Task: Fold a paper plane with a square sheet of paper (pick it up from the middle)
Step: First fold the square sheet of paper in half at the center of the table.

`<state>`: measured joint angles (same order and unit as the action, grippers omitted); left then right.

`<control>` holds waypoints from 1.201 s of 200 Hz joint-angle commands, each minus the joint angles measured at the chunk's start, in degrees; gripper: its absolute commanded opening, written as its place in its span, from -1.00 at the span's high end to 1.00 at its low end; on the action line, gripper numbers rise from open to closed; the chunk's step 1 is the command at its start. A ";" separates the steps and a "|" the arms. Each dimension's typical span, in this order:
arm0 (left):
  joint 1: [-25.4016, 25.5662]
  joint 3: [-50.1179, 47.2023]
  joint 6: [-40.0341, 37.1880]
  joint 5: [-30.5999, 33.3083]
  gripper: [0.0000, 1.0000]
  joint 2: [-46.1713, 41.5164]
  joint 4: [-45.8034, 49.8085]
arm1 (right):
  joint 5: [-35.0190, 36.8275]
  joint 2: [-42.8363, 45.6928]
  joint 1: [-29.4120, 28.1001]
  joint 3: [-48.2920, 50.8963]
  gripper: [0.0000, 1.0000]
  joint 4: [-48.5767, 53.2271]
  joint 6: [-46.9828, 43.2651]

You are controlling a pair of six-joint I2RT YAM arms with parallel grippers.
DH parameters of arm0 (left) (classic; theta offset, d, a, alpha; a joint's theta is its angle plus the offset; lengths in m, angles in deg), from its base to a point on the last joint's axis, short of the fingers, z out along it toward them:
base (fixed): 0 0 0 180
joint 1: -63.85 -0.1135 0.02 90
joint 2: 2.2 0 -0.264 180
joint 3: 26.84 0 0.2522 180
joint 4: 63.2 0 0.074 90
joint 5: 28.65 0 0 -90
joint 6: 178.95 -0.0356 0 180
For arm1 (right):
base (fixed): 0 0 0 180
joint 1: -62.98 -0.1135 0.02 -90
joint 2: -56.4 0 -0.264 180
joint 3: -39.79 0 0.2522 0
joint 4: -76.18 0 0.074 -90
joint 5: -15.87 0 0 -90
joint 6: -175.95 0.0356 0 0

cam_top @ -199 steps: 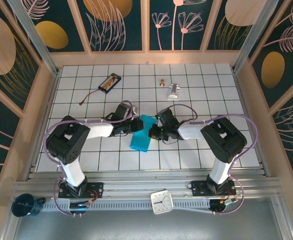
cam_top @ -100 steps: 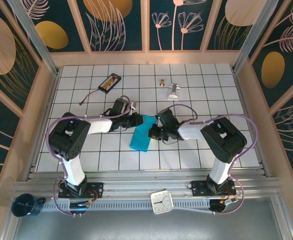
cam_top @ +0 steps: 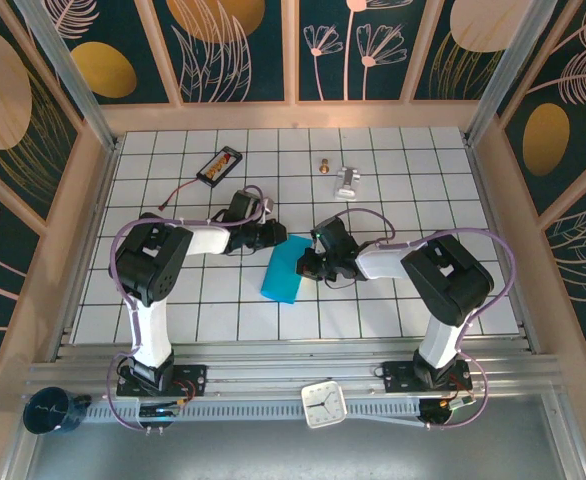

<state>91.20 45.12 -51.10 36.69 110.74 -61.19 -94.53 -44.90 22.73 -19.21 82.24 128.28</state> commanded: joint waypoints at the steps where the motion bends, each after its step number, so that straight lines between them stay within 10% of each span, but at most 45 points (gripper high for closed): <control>1: -1.50 1.63 -2.09 1.81 0.64 1.43 2.06 | 5.53 -3.56 -0.88 3.17 1.00 9.19 -0.91; 68: -1.36 0.16 1.93 -6.26 0.56 -3.34 -3.51 | 5.40 -3.81 -0.91 2.96 1.00 9.02 -0.76; 162: -2.21 2.62 -1.43 0.25 0.58 2.24 2.06 | 5.55 -3.68 -0.82 2.96 1.00 9.25 -0.90; 240: 0.83 -13.85 5.82 -6.29 0.53 -13.36 -5.07 | 5.59 -3.95 -0.88 3.17 1.00 8.67 -0.83</control>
<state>90.46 35.90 -48.92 33.78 99.34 -62.43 -94.11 -44.90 22.58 -19.21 82.22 128.30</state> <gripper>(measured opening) 0.238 0.046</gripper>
